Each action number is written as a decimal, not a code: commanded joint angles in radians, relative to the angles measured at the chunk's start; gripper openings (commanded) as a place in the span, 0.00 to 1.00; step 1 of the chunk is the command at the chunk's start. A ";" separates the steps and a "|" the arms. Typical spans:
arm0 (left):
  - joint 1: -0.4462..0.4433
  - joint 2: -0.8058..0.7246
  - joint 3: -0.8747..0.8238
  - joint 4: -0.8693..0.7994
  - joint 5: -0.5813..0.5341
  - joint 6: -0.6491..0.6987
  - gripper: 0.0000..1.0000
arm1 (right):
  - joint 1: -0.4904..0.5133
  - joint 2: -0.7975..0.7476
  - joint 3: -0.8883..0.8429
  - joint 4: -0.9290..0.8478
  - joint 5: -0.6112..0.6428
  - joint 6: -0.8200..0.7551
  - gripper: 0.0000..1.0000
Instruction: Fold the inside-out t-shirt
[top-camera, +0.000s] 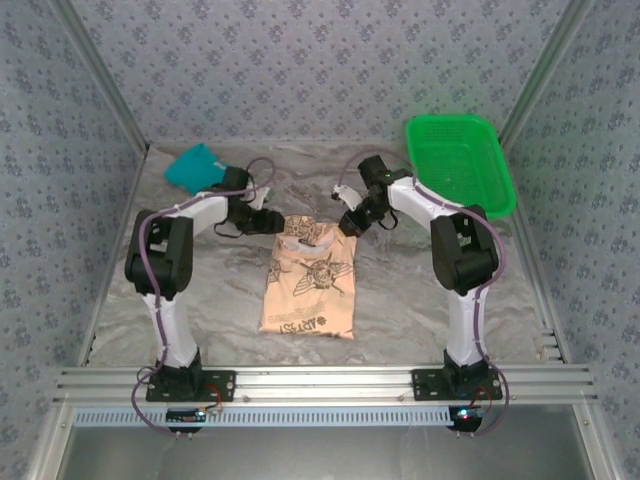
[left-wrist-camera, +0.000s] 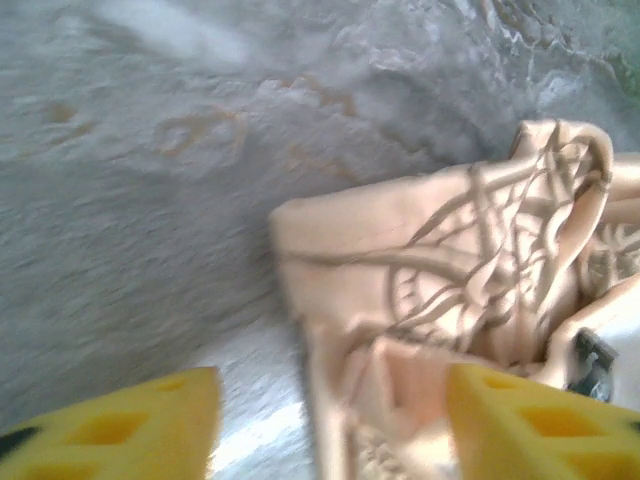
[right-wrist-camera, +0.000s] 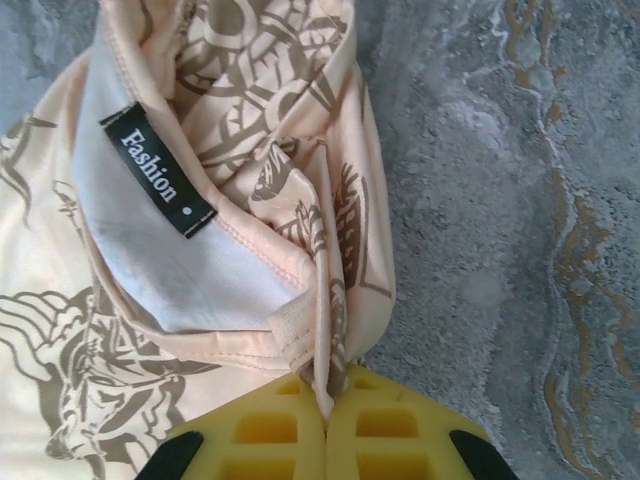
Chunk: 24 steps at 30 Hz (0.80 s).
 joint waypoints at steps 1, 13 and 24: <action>-0.013 -0.195 -0.129 0.190 0.035 0.191 0.92 | 0.004 0.026 0.010 -0.035 0.058 -0.044 0.00; -0.010 0.029 0.247 -0.316 0.144 1.010 1.00 | 0.012 0.054 0.060 -0.053 0.073 -0.067 0.00; -0.038 0.171 0.327 -0.351 0.026 1.209 1.00 | -0.001 0.080 0.072 -0.082 0.068 -0.086 0.00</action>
